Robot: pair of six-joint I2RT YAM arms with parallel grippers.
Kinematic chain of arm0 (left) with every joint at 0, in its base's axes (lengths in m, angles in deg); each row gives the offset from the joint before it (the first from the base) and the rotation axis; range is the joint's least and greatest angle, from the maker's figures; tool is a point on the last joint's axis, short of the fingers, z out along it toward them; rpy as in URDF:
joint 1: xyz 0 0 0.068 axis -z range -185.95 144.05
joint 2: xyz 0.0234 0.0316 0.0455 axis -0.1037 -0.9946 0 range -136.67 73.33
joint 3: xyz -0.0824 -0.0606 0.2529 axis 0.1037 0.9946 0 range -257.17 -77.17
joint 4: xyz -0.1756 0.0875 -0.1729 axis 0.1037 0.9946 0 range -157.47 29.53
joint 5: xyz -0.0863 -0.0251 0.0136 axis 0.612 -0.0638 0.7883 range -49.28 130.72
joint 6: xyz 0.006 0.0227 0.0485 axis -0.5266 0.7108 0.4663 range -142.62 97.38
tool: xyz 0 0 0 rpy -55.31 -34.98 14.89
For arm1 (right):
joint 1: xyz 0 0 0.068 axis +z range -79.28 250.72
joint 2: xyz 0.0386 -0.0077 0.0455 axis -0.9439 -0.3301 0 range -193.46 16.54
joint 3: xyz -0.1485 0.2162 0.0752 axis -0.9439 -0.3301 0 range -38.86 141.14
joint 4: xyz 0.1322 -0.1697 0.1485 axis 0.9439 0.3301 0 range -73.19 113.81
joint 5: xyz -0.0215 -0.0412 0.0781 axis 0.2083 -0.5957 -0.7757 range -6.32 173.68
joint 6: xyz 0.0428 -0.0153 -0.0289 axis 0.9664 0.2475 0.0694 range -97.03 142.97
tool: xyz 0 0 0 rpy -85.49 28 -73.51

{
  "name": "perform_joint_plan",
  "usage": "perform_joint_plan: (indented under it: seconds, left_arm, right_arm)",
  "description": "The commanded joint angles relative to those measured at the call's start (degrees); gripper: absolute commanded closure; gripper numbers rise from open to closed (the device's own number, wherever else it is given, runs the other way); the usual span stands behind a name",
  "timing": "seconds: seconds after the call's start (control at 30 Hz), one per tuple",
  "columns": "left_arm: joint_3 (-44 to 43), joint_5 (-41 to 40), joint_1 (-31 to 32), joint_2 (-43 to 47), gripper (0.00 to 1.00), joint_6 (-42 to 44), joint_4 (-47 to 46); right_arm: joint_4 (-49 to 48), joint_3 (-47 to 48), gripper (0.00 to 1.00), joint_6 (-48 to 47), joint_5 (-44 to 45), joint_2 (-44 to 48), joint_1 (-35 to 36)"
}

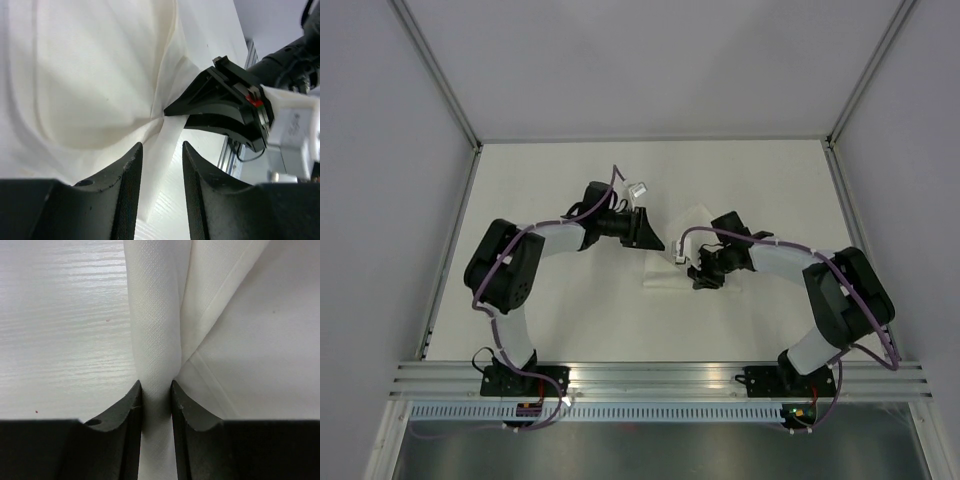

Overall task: Fold the napkin, place the utensils inside, and roll it up
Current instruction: Roll the napkin with the utensil

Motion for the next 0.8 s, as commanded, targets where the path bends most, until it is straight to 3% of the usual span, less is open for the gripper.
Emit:
perform_joint_plan:
  seconds: [0.0,0.2,0.3,0.43,0.57,0.77]
  left_arm:
    - [6.9,-8.3,-1.4,8.3,0.58,-10.3,-15.7]
    - [21.0,-25.9,-0.6,19.3,0.59,-10.3,-26.2]
    - [26.2,-35.2,3.4,23.1,0.59,-4.8,-29.0]
    - [30.2,-46.8,12.1,28.4,0.60,9.3,-31.0]
    - [29.4,-60.3,23.7,27.6,0.61,25.0,-29.9]
    - [27.3,-65.1,33.0,19.9,0.50,42.1,-32.5]
  right_arm:
    - [12.7,3.6,0.99,-5.3,-5.9,-6.3,-4.2]
    - [23.6,11.8,1.00,-10.3,-11.0,-15.7,-9.3]
    - [28.4,15.4,1.00,-13.0,-12.8,-20.1,-10.7]
    - [34.3,19.5,0.99,-15.3,-14.4,-25.6,-12.5]
    - [36.7,22.4,1.00,-15.7,-14.9,-28.2,-13.0]
    - [37.9,24.3,1.00,-15.2,-14.8,-30.7,-13.0]
